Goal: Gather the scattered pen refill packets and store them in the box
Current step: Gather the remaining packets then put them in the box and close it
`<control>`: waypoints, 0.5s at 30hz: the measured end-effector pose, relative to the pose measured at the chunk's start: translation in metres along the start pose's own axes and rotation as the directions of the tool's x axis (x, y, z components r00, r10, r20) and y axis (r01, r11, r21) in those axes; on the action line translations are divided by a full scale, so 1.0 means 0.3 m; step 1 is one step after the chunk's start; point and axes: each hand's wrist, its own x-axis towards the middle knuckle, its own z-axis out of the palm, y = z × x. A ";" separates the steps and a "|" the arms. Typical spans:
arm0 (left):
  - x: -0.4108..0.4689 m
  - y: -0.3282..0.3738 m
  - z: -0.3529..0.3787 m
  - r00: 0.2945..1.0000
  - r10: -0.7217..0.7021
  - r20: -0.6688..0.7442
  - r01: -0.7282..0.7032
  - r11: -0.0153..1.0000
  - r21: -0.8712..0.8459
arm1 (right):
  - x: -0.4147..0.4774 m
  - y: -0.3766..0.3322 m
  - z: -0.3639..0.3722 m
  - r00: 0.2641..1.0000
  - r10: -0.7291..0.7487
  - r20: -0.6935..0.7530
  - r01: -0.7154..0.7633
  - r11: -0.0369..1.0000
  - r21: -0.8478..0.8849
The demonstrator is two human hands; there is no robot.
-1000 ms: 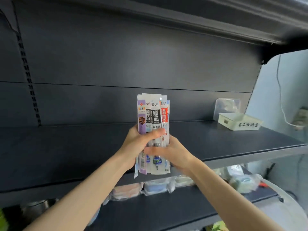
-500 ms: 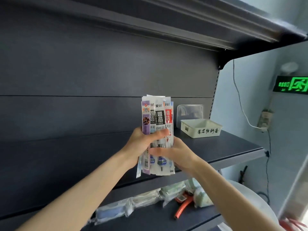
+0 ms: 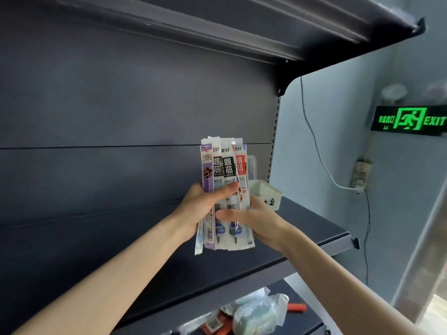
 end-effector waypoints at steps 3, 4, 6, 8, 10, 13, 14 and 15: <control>0.073 -0.052 0.098 1.000 -0.008 -0.015 0.008 1.000 -0.024 | 0.013 0.051 -0.139 0.999 0.003 0.032 -0.003 1.000 0.008; 0.098 -0.070 0.133 1.000 -0.012 -0.020 0.011 0.999 -0.034 | 0.019 0.069 -0.186 0.999 0.007 0.044 -0.007 1.000 0.003; 0.144 -0.098 0.198 0.999 -0.031 -0.031 0.029 0.998 -0.055 | 0.031 0.098 -0.278 0.998 0.014 0.058 -0.015 1.000 0.020; 0.188 -0.120 0.251 0.998 -0.045 -0.047 0.040 0.996 -0.085 | 0.052 0.120 -0.361 0.996 0.001 0.091 -0.007 0.997 0.073; 0.234 -0.126 0.291 0.996 -0.054 -0.071 0.048 0.995 -0.085 | 0.081 0.133 -0.431 0.992 -0.007 0.127 -0.007 0.994 0.109; 0.317 -0.129 0.332 0.988 -0.029 -0.151 0.020 0.998 -0.062 | 0.158 0.160 -0.515 0.992 -0.009 0.123 -0.002 0.995 0.096; 0.349 -0.137 0.339 0.984 -0.022 -0.178 0.011 0.998 -0.063 | 0.188 0.167 -0.538 0.993 -0.006 0.120 -0.005 0.996 0.093; 0.380 -0.145 0.342 0.979 -0.018 -0.201 0.005 0.998 -0.067 | 0.218 0.174 -0.558 0.992 0.003 0.125 -0.015 0.995 0.098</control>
